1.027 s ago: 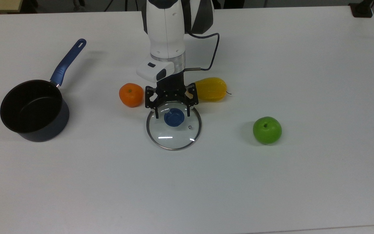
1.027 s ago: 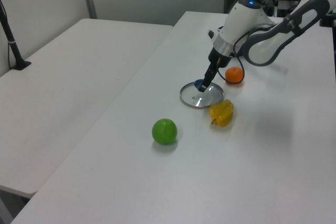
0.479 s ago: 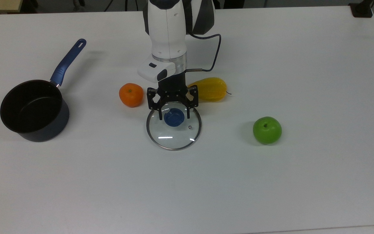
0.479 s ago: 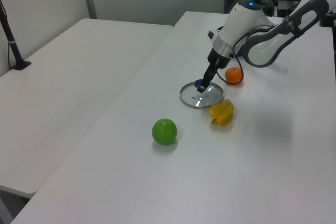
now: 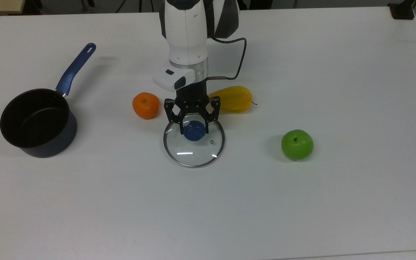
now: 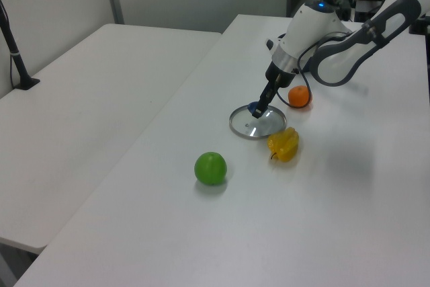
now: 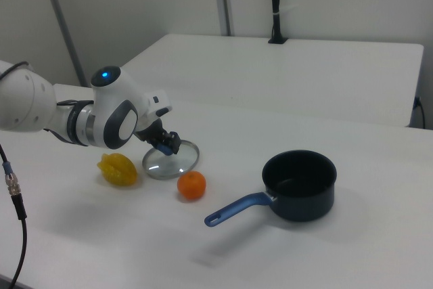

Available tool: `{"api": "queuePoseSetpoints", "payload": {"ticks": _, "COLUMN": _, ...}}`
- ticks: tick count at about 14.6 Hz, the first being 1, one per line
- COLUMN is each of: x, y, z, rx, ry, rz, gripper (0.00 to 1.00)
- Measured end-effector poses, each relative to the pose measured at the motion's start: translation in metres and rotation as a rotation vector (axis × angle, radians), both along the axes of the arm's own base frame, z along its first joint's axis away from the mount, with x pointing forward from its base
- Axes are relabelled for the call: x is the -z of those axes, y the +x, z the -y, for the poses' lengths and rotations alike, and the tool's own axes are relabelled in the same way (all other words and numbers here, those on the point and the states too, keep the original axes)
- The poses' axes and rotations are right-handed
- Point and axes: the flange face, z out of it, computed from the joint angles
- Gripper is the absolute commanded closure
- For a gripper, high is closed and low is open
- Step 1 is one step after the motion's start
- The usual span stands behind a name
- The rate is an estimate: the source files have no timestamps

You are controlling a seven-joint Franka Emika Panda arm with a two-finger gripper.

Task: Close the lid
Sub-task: 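Lift the lid and carry it over the black saucepan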

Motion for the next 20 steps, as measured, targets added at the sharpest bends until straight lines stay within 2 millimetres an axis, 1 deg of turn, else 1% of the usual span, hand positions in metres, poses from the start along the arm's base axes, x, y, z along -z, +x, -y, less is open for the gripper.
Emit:
{"api": "queuePoseSetpoints", "payload": {"ticks": 3, "x": -0.015, "y": 0.004, "z": 0.0, "rx": 0.018, "ry": 0.012, "rz": 0.025, "gripper": 0.52}}
{"api": "queuePoseSetpoints", "payload": {"ticks": 6, "x": -0.04, "y": 0.007, "z": 0.007, "rx": 0.034, "ry": 0.017, "rz": 0.055, "gripper": 0.52}}
{"api": "queuePoseSetpoints", "payload": {"ticks": 7, "x": -0.05, "y": 0.008, "z": 0.014, "rx": 0.045, "ry": 0.014, "rz": 0.051, "gripper": 0.52}}
{"api": "queuePoseSetpoints", "payload": {"ticks": 9, "x": -0.072, "y": 0.014, "z": 0.038, "rx": 0.084, "ry": 0.008, "rz": 0.038, "gripper": 0.52}}
{"api": "queuePoseSetpoints", "payload": {"ticks": 11, "x": -0.1, "y": 0.024, "z": 0.075, "rx": 0.14, "ry": 0.002, "rz": 0.028, "gripper": 0.52}}
{"api": "queuePoseSetpoints", "payload": {"ticks": 12, "x": -0.114, "y": 0.029, "z": 0.099, "rx": 0.172, "ry": -0.007, "rz": 0.025, "gripper": 0.52}}
{"api": "queuePoseSetpoints", "payload": {"ticks": 13, "x": -0.128, "y": 0.031, "z": 0.131, "rx": 0.21, "ry": -0.025, "rz": 0.025, "gripper": 0.52}}
{"api": "queuePoseSetpoints", "payload": {"ticks": 15, "x": -0.137, "y": 0.031, "z": 0.171, "rx": 0.242, "ry": -0.047, "rz": 0.033, "gripper": 0.52}}
{"api": "queuePoseSetpoints", "payload": {"ticks": 17, "x": -0.141, "y": 0.027, "z": 0.215, "rx": 0.271, "ry": -0.069, "rz": 0.039, "gripper": 0.52}}
{"api": "queuePoseSetpoints", "payload": {"ticks": 20, "x": -0.142, "y": 0.013, "z": 0.29, "rx": 0.334, "ry": -0.098, "rz": 0.036, "gripper": 0.52}}
